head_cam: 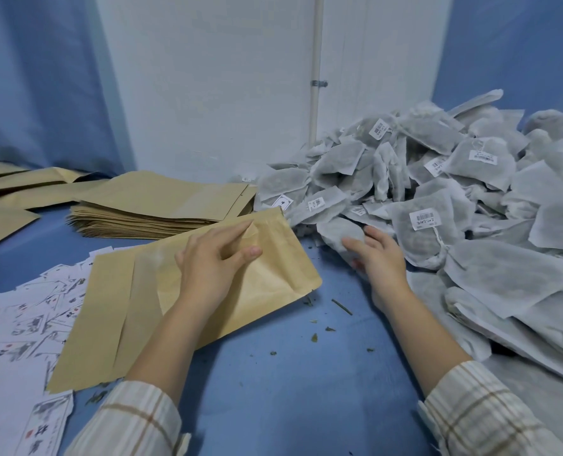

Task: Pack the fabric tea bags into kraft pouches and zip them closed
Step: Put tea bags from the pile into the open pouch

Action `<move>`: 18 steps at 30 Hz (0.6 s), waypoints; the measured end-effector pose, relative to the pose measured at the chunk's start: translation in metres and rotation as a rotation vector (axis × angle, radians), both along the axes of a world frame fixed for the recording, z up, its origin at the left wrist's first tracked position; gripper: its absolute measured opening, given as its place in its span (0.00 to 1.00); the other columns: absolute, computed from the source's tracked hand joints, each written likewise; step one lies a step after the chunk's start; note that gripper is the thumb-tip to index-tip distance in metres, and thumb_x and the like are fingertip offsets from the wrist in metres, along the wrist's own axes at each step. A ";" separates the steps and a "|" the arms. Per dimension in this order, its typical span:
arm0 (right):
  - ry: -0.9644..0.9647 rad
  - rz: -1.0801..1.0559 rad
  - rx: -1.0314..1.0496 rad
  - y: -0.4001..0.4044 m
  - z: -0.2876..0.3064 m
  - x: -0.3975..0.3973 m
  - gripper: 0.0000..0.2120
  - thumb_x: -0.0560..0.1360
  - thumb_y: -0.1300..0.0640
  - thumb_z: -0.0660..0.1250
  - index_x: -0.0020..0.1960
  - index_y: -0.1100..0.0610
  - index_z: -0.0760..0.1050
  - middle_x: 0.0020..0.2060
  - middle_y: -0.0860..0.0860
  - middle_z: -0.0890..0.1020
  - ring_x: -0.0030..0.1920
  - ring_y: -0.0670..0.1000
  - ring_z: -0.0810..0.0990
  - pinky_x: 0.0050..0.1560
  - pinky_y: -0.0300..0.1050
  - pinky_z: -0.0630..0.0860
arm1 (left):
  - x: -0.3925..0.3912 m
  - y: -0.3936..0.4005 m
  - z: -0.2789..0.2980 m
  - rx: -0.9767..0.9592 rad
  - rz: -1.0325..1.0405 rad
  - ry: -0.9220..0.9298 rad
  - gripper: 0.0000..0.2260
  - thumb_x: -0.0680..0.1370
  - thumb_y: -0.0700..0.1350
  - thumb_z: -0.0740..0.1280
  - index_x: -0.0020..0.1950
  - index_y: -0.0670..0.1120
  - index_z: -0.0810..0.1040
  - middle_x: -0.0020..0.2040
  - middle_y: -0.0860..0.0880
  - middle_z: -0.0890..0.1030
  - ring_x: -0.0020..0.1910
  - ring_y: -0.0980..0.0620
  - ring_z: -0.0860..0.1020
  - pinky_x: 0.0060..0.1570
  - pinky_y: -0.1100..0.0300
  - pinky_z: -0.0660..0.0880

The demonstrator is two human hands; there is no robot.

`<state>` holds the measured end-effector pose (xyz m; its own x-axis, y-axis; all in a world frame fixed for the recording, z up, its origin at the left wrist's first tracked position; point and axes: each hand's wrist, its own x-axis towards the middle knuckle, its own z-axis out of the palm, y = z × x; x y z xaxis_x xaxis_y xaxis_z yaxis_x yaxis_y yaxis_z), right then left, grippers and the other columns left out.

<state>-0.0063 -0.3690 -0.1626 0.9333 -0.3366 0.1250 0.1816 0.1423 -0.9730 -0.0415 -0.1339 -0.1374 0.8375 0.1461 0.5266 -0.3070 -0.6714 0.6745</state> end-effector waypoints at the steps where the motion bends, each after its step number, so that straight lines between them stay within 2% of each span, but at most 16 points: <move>1: -0.012 0.018 0.036 0.000 0.002 -0.002 0.25 0.66 0.61 0.75 0.61 0.54 0.71 0.53 0.49 0.80 0.45 0.44 0.81 0.38 0.35 0.75 | 0.000 0.000 0.000 -0.001 0.000 -0.002 0.16 0.71 0.54 0.71 0.58 0.64 0.76 0.59 0.61 0.77 0.63 0.54 0.67 0.54 0.62 0.51; 3: -0.052 0.081 0.029 0.002 0.004 -0.003 0.21 0.64 0.62 0.76 0.53 0.54 0.72 0.50 0.52 0.81 0.41 0.45 0.81 0.36 0.35 0.75 | -0.001 -0.001 0.001 -0.002 -0.006 -0.003 0.16 0.71 0.54 0.71 0.57 0.67 0.75 0.58 0.63 0.76 0.63 0.54 0.66 0.55 0.61 0.52; 5: -0.085 0.233 0.008 0.007 0.005 -0.006 0.17 0.64 0.63 0.76 0.49 0.53 0.75 0.49 0.52 0.82 0.44 0.47 0.81 0.37 0.36 0.76 | -0.003 -0.003 0.003 -0.012 -0.025 -0.008 0.17 0.71 0.53 0.72 0.54 0.69 0.72 0.54 0.65 0.74 0.63 0.54 0.67 0.55 0.62 0.52; 7: -0.101 0.386 -0.104 0.011 0.007 -0.008 0.15 0.63 0.63 0.76 0.47 0.51 0.80 0.51 0.47 0.83 0.54 0.46 0.79 0.45 0.39 0.77 | -0.004 -0.003 0.005 -0.017 -0.065 -0.008 0.17 0.70 0.53 0.73 0.53 0.70 0.72 0.54 0.64 0.75 0.63 0.54 0.68 0.61 0.58 0.55; 9: -0.135 0.490 -0.181 0.010 0.010 -0.009 0.16 0.62 0.63 0.77 0.47 0.50 0.82 0.52 0.45 0.82 0.55 0.43 0.79 0.52 0.41 0.77 | -0.006 -0.002 0.007 -0.004 -0.099 -0.005 0.17 0.70 0.53 0.73 0.52 0.70 0.72 0.55 0.62 0.77 0.62 0.53 0.69 0.67 0.49 0.58; 11: -0.176 0.576 -0.113 0.006 0.015 -0.011 0.16 0.62 0.64 0.76 0.48 0.52 0.82 0.49 0.47 0.83 0.47 0.46 0.82 0.49 0.39 0.78 | -0.007 0.001 0.009 -0.001 -0.092 -0.010 0.17 0.70 0.53 0.73 0.53 0.69 0.73 0.55 0.61 0.78 0.61 0.53 0.69 0.67 0.46 0.59; 13: -0.176 0.617 -0.043 0.001 0.018 -0.011 0.17 0.62 0.66 0.75 0.48 0.53 0.82 0.45 0.49 0.83 0.43 0.49 0.81 0.47 0.40 0.78 | -0.007 0.004 0.010 -0.038 -0.069 -0.007 0.17 0.70 0.52 0.73 0.54 0.69 0.73 0.56 0.62 0.76 0.61 0.55 0.68 0.67 0.46 0.59; 16: -0.122 0.667 0.019 -0.001 0.020 -0.011 0.15 0.64 0.64 0.67 0.49 0.54 0.81 0.44 0.54 0.81 0.44 0.51 0.79 0.45 0.40 0.77 | -0.008 0.006 0.012 -0.091 -0.132 0.013 0.18 0.70 0.50 0.73 0.54 0.68 0.74 0.57 0.61 0.78 0.61 0.56 0.69 0.68 0.46 0.61; 18: -0.057 0.725 -0.044 0.002 0.025 -0.014 0.15 0.66 0.64 0.65 0.52 0.56 0.80 0.46 0.55 0.81 0.46 0.51 0.79 0.45 0.40 0.78 | -0.008 0.004 0.013 -0.141 -0.239 0.037 0.18 0.68 0.47 0.75 0.54 0.64 0.77 0.55 0.59 0.80 0.57 0.60 0.73 0.67 0.53 0.64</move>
<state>-0.0199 -0.3671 -0.1376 0.9115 0.3701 0.1796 0.1074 0.2073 -0.9724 -0.0500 -0.1294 -0.1244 0.8751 0.0116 0.4838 -0.4190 -0.4820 0.7695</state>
